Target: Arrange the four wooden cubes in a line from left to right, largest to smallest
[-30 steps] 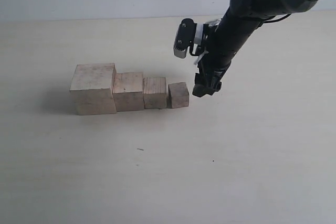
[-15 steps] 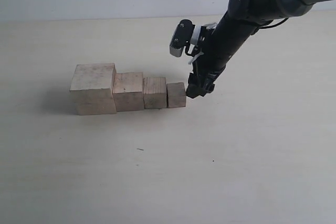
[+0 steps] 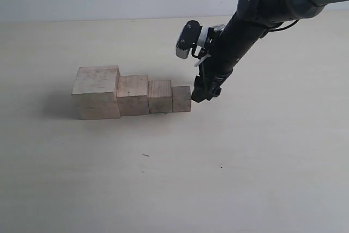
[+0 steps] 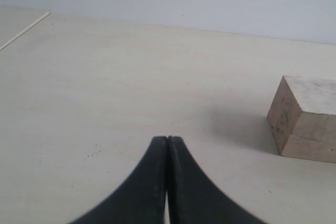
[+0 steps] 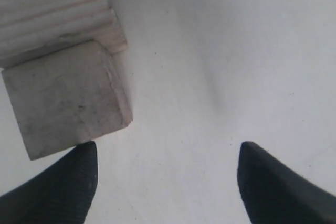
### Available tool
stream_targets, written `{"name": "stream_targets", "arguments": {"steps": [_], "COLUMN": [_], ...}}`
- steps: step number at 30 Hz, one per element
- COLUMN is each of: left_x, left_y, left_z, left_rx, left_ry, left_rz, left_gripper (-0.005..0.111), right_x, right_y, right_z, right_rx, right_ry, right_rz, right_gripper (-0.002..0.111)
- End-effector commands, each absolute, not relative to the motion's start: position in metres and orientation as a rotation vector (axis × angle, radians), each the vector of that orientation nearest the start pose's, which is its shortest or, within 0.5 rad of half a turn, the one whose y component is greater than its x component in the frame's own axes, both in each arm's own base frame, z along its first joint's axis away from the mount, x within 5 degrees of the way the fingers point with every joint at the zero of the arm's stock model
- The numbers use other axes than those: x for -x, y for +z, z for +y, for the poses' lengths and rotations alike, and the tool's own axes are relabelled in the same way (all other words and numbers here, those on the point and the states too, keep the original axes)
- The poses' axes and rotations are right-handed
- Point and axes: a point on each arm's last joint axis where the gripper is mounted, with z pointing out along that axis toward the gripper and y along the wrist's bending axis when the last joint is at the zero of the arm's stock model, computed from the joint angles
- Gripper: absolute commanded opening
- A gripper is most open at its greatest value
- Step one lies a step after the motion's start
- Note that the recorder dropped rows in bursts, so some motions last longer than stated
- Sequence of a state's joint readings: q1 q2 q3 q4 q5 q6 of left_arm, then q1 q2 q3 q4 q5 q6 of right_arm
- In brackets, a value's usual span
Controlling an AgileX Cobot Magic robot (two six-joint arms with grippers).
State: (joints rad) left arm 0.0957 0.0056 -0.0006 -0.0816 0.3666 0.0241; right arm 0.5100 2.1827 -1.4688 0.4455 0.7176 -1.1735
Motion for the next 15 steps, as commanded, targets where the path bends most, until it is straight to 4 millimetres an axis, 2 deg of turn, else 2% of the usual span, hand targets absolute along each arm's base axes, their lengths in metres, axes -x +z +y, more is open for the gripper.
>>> {"name": "stream_targets", "arguments": {"steps": [1,5,11,14,15], "left_x": [-0.053,-0.053,-0.053,-0.053,-0.053], "left_y": [0.181,0.181,0.181,0.181,0.181], "left_z": [0.002,0.002,0.002,0.002,0.002], "left_rx": [0.112,0.112,0.112,0.112,0.112], "left_ry": [-0.002,-0.002,-0.002,-0.002,-0.002], "left_rz": [1.834,1.834,1.834,1.834,1.834], "left_gripper": [0.000,0.000,0.000,0.000,0.000], "right_x": [-0.367,-0.367,-0.371,-0.368,-0.363], "right_y": [0.122,0.125,0.153,0.171,0.184], "right_z": [0.236,0.232,0.219,0.215,0.213], "right_rx": [1.761,1.795,1.716,1.537,1.312], "right_ry": [0.348,0.287,0.083,0.088,0.143], "right_rz": [2.155,2.150,2.214,2.343,2.483], "right_gripper": [0.070,0.070,0.070,0.063,0.051]}}
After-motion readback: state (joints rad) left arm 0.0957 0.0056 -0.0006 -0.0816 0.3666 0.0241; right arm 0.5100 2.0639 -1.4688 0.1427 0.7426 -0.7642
